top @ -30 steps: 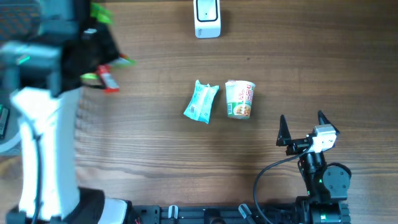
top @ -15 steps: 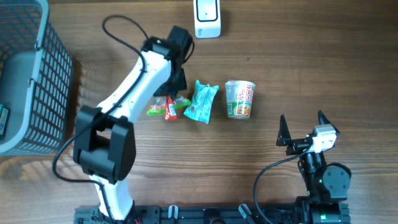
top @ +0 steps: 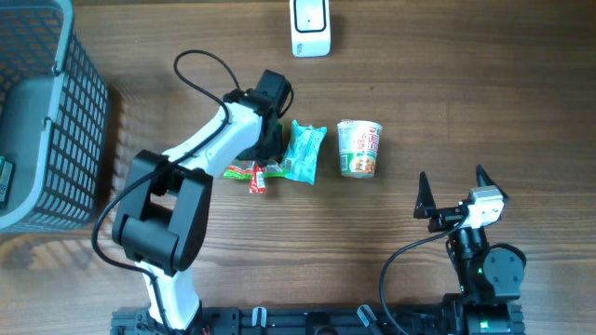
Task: Scan the item barcode
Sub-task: 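Lower the green snack bag left of the pale packet and release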
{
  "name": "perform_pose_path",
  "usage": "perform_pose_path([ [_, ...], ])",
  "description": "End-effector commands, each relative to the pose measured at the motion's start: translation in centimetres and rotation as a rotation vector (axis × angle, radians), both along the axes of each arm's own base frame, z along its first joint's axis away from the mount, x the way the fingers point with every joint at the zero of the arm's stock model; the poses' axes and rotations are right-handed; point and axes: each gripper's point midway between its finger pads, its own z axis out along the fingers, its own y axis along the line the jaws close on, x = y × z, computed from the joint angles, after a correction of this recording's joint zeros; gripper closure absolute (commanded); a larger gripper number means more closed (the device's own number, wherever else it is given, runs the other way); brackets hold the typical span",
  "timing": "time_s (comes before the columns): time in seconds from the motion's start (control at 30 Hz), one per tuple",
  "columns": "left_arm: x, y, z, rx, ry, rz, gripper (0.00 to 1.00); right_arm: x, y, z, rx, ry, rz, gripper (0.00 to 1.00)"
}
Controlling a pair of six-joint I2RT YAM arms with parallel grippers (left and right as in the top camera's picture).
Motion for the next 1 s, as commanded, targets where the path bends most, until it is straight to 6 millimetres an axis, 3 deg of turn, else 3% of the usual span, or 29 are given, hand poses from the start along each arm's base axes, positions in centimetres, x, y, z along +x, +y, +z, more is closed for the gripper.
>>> perform_pose_path([
  [0.0, -1.7, -0.4, -1.0, 0.01, 0.043, -0.069, 0.96, 0.0, -0.1, 0.2, 0.0, -0.011, -0.004, 0.0],
  [0.1, -2.4, -2.7, -1.1, -0.081, 0.067, -0.084, 0.96, 0.0, -0.1, 0.2, 0.0, -0.011, -0.003, 0.0],
  [0.43, -1.9, -5.5, -0.9, -0.147, 0.01, 0.026, 0.94, 0.0, -0.1, 0.2, 0.0, -0.011, -0.004, 0.0],
  [0.6, -1.5, -4.6, -0.9, -0.141, 0.008, 0.049, 0.92, 0.0, -0.1, 0.2, 0.001, -0.011, -0.003, 0.0],
  [0.77, -1.0, -2.0, -1.0, -0.122, 0.027, 0.114, 0.89, 0.0, -0.1, 0.2, 0.001, -0.011, -0.003, 0.0],
  [0.87, -0.7, -0.9, -1.0, -0.12, 0.031, 0.138, 0.83, 0.0, -0.1, 0.2, 0.0, -0.011, -0.004, 0.0],
  [0.97, -0.5, -0.9, -0.9, -0.148, 0.041, 0.114, 0.76, 0.0, -0.1, 0.2, 0.0, -0.011, -0.004, 0.0],
])
